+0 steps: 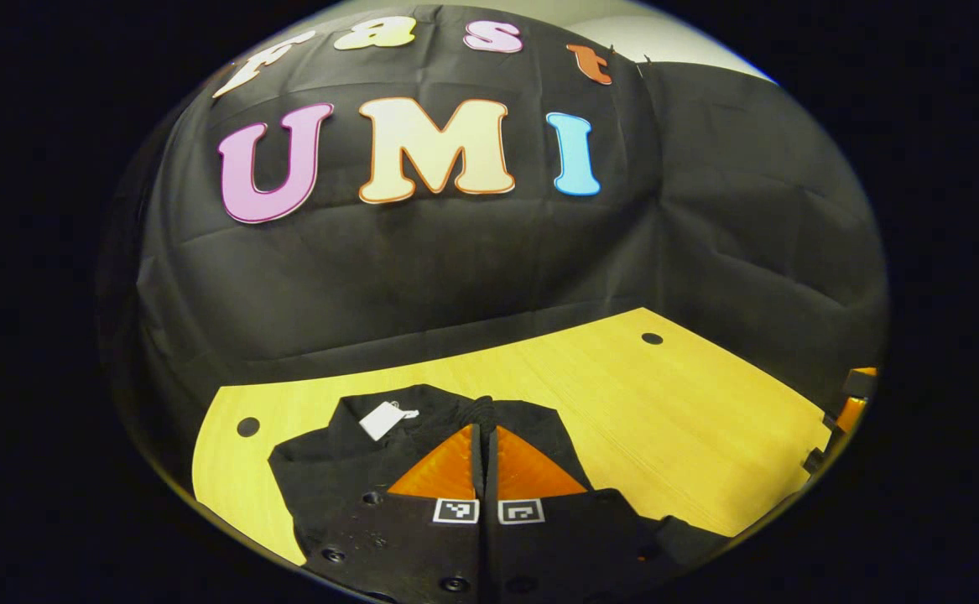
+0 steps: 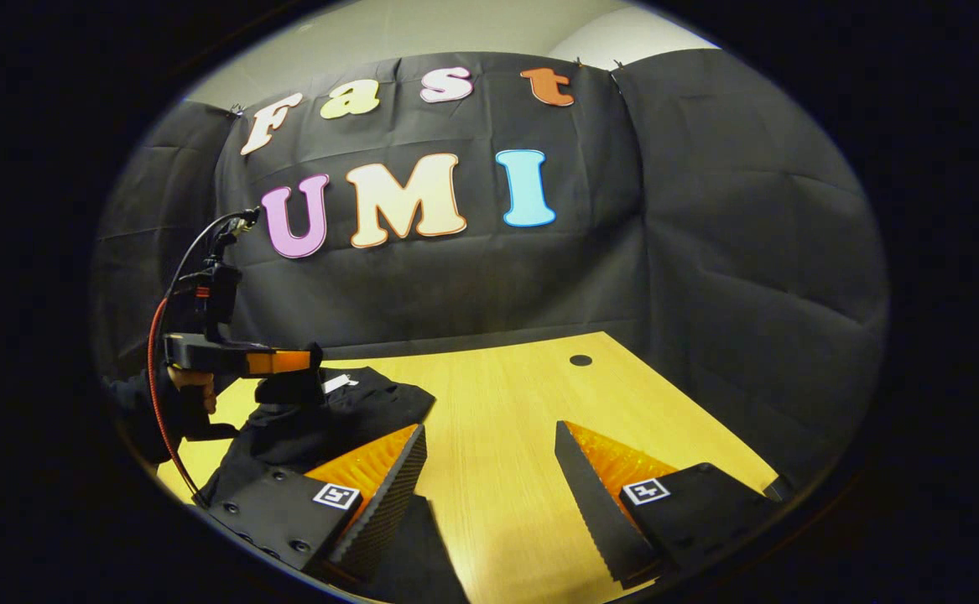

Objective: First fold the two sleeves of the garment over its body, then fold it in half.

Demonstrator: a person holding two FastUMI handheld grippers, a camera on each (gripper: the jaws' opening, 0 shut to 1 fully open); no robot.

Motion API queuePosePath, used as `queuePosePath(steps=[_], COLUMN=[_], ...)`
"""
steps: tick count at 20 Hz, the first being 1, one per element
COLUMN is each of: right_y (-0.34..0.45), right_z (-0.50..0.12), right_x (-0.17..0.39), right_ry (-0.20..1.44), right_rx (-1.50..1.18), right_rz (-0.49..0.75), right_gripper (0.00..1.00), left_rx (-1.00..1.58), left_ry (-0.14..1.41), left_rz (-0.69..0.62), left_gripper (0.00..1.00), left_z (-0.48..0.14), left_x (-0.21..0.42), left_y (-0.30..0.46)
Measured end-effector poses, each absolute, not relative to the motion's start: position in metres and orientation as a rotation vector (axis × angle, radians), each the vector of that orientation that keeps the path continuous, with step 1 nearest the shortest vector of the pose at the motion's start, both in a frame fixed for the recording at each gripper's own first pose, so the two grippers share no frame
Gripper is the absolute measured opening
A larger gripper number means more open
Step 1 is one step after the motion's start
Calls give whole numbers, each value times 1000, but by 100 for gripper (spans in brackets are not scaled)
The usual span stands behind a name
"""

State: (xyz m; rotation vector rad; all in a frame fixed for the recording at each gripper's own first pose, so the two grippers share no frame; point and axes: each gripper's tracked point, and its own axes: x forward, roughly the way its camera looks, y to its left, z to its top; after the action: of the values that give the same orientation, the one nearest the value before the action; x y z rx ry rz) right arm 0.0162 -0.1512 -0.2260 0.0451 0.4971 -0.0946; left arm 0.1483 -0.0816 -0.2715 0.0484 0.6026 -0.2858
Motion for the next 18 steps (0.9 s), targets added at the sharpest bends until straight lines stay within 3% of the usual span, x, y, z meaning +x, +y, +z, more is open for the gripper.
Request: queuePosePath(steps=[2, 5, 6, 10, 18], right_y=[-156, -155, -154, -137, -88], right_z=[-227, -228, -230, -240, -262], right_x=[13, 16, 17, 19, 1], right_ry=[497, 491, 491, 506, 564], right_rx=[54, 54, 55, 72, 37], right_rz=[-88, -47, -28, 78, 163], right_gripper=[98, 98, 98, 98, 98], left_rx=[78, 53, 49, 39, 17], left_ry=[592, 509, 481, 402, 483], left_rz=[-224, -199, -187, -88, 69], left_gripper=[0, 100, 90, 94, 93], left_z=[-269, -237, -217, -179, -189], left_x=[152, 143, 140, 102, -20], left_y=[-76, -79, -74, -35, 60])
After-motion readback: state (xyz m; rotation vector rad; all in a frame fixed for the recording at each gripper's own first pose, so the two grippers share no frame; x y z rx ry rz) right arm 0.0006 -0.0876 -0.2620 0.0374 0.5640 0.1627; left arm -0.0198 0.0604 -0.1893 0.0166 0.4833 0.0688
